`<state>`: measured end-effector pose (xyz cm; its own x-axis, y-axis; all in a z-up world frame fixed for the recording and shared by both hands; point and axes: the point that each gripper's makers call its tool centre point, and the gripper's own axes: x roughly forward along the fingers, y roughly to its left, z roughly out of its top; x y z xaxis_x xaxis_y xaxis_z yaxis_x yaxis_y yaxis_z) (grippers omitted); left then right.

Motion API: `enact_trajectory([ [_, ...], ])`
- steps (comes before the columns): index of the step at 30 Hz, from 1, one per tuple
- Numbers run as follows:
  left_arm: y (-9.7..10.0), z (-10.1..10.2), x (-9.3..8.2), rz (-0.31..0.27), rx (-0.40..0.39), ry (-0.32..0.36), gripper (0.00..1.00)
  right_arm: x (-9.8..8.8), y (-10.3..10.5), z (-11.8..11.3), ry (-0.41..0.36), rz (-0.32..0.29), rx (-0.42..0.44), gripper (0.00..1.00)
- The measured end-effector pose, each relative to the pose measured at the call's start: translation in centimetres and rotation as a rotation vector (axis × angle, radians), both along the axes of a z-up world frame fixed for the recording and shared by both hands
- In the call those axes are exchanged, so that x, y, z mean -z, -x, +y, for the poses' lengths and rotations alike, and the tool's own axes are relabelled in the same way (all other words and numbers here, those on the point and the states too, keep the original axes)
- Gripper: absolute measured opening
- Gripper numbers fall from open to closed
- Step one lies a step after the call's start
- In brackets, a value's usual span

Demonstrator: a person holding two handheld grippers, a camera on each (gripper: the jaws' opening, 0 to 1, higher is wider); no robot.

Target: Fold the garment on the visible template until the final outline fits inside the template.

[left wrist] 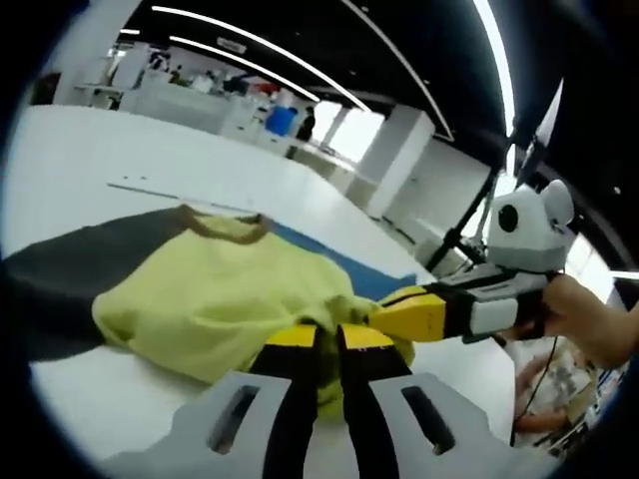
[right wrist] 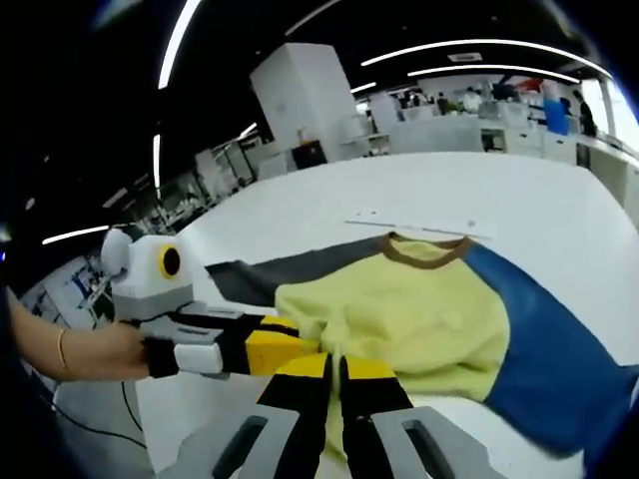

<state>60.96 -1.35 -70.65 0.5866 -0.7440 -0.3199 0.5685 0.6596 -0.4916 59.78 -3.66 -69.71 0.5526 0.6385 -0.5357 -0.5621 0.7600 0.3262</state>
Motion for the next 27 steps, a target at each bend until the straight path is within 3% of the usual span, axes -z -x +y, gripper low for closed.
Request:
enact_trajectory([
  [6,0.0,0.3,-0.3,0.002,-0.005,0.013,0.01,-0.1,0.3,0.2,-0.002,-0.003,-0.002,0.0],
  [11,0.0,0.6,-0.5,0.004,-0.011,0.015,0.01,0.0,0.6,0.2,0.046,-0.031,-0.02,0.01],
  [21,-0.3,0.8,-1.3,0.016,-0.033,0.045,0.0,1.0,1.3,-1.4,0.114,-0.034,0.043,0.33],
  [27,-0.5,0.9,-1.8,0.012,-0.043,0.055,0.0,2.5,2.4,-2.3,0.094,0.019,0.091,0.31],
])
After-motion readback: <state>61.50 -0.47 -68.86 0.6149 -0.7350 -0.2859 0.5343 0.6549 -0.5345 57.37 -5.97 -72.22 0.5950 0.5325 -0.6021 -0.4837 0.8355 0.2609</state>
